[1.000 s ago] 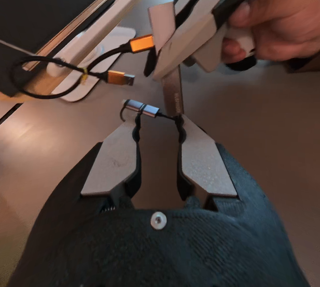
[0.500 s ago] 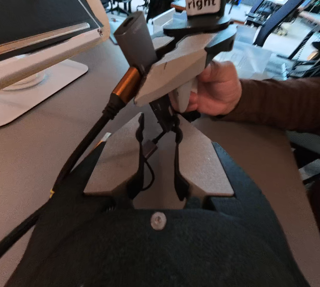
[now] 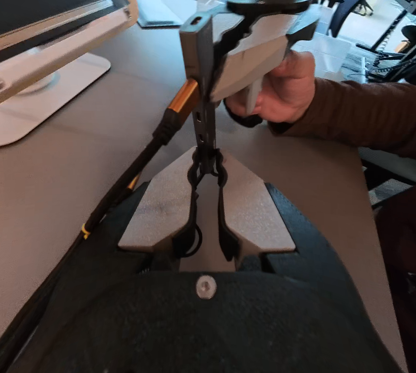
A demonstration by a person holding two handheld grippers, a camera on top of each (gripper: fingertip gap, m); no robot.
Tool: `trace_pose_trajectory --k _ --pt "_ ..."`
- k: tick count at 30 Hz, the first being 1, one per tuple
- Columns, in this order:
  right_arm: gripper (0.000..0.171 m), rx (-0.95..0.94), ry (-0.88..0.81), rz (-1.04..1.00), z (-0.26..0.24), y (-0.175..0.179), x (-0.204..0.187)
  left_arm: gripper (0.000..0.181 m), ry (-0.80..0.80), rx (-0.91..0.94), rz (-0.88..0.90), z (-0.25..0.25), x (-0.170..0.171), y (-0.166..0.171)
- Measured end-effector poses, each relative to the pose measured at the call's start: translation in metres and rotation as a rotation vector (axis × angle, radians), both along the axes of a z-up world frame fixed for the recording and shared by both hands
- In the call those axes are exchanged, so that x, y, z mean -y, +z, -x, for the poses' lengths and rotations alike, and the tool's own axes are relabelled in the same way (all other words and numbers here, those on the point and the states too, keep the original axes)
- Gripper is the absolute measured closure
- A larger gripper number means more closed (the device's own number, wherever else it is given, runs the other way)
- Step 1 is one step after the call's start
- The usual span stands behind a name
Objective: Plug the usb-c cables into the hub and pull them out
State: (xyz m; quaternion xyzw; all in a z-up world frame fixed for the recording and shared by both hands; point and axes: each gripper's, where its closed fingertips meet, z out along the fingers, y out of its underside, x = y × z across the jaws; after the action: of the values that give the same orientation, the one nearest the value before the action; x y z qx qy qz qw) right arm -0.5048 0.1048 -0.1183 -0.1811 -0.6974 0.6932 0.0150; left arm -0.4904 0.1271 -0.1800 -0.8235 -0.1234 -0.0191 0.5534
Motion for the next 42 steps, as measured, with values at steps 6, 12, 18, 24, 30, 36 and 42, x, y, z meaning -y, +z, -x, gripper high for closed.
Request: trace_pose_trajectory --k 6,12,18,24,30,36,42 --pt "0.171 -0.013 -0.147 -0.088 0.024 -0.007 -0.029 0.171 0.126 -0.149 0.245 0.029 0.027 -0.027" --pt "0.13 -0.101 -0.115 -0.083 0.012 0.014 -0.031 0.171 0.134 -0.25 0.326 0.025 0.025 -0.027" --pt "0.129 -0.18 -0.044 -0.175 -0.01 0.013 -0.006 0.171 0.096 -0.388 0.404 0.015 0.021 -0.025" --pt "0.159 -0.355 -0.085 -0.425 -0.012 -0.01 -0.002 0.171 0.099 -0.457 0.421 0.016 0.024 -0.021" --pt "0.161 -0.278 -0.073 -0.354 -0.007 -0.003 -0.021 0.174 0.164 -0.454 0.243 0.023 0.036 0.02" --pt "0.162 -0.189 -0.065 -0.517 0.005 -0.046 -0.027 0.173 0.188 -0.505 0.38 0.034 0.042 -0.003" --pt "0.17 -0.27 -0.149 -0.846 0.018 -0.089 -0.035 0.174 0.19 -0.661 0.591 0.042 0.047 -0.025"
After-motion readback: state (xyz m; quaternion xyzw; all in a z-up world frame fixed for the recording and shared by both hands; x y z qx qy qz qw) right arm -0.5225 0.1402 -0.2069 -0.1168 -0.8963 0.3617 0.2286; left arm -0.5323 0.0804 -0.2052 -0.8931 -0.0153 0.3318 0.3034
